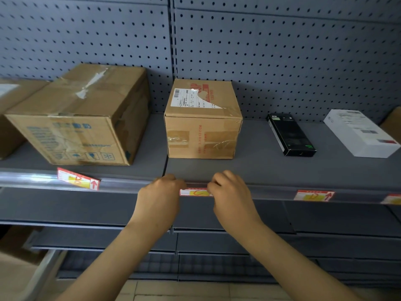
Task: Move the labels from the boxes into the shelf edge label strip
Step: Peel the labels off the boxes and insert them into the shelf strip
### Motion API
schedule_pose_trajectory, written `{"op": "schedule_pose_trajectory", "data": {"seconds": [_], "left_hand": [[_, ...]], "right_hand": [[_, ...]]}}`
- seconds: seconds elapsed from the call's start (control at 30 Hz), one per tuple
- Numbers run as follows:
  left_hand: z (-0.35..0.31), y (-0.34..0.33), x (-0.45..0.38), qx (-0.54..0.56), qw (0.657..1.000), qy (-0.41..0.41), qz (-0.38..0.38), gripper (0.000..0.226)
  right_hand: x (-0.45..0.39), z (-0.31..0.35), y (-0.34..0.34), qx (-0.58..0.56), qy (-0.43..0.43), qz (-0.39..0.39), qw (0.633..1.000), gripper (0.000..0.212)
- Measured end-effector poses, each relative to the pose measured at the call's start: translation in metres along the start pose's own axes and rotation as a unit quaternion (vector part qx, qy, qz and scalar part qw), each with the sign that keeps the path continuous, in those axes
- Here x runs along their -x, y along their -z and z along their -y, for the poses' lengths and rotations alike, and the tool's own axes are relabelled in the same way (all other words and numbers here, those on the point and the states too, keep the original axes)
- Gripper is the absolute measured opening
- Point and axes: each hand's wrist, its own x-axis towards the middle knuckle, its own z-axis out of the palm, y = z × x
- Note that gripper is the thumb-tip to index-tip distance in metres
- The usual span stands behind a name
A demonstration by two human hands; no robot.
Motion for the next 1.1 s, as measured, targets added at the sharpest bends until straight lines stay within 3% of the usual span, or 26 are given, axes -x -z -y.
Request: {"op": "schedule_pose_trajectory", "data": {"seconds": [0.17, 0.3, 0.47, 0.6, 0.9, 1.1], "left_hand": [[0.006, 0.010, 0.010, 0.059, 0.997, 0.019, -0.054, 0.029], [0.034, 0.014, 0.019, 0.053, 0.996, 0.032, -0.063, 0.027], [0.094, 0.039, 0.021, 0.023, 0.989, 0.079, -0.120, 0.025], [0.161, 0.062, 0.016, -0.018, 0.985, 0.108, -0.130, 0.029], [0.253, 0.076, 0.013, 0.085, 0.995, -0.009, -0.046, 0.013], [0.275, 0.067, 0.018, 0.127, 0.990, -0.064, -0.012, 0.023]], "right_hand": [[-0.010, 0.008, -0.002, -0.026, 0.014, -0.013, 0.999, 0.036], [-0.015, 0.035, -0.011, -0.067, 0.031, -0.002, 0.997, 0.030], [-0.043, 0.092, -0.026, -0.135, 0.059, 0.026, 0.989, 0.028], [-0.077, 0.151, -0.045, -0.193, 0.024, 0.043, 0.980, 0.028], [-0.104, 0.224, -0.081, -0.124, -0.078, -0.028, 0.989, 0.005], [-0.106, 0.238, -0.084, -0.084, -0.102, -0.038, 0.990, 0.011]]}}
